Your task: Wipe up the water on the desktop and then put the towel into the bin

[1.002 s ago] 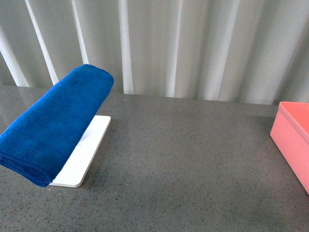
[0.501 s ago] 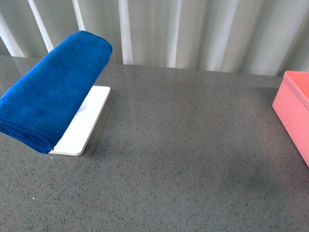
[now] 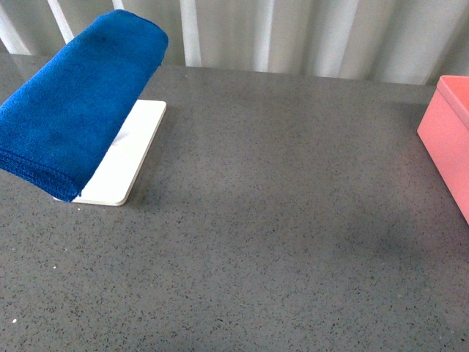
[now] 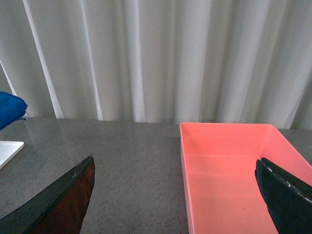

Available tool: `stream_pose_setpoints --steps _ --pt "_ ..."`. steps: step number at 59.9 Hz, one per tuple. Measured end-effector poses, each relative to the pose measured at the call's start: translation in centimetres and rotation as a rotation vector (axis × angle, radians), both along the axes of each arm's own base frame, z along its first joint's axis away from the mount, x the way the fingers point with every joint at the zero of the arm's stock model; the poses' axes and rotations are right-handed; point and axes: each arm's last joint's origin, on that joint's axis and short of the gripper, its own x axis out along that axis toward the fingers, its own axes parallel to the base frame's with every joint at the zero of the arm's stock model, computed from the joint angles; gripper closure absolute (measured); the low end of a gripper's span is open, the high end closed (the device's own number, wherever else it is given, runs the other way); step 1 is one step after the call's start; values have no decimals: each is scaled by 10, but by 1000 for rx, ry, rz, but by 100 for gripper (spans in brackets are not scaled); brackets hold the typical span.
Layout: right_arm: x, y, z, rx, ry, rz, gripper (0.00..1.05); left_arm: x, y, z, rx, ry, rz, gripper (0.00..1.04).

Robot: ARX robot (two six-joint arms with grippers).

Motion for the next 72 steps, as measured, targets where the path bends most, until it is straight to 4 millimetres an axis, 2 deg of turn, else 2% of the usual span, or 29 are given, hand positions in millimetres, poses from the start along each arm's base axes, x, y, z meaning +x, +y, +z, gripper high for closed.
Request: stream_pose_setpoints --steps 21,41,55,72 --pt "0 0 0 0 0 0 7 12 7 -43 11 95 16 7" --pt "0 0 0 0 0 0 7 17 -1 -63 -3 123 11 7" --pt "0 0 0 0 0 0 7 19 0 -67 -13 118 41 7" --pt "0 0 0 0 0 0 7 19 -1 -67 -48 121 44 53"
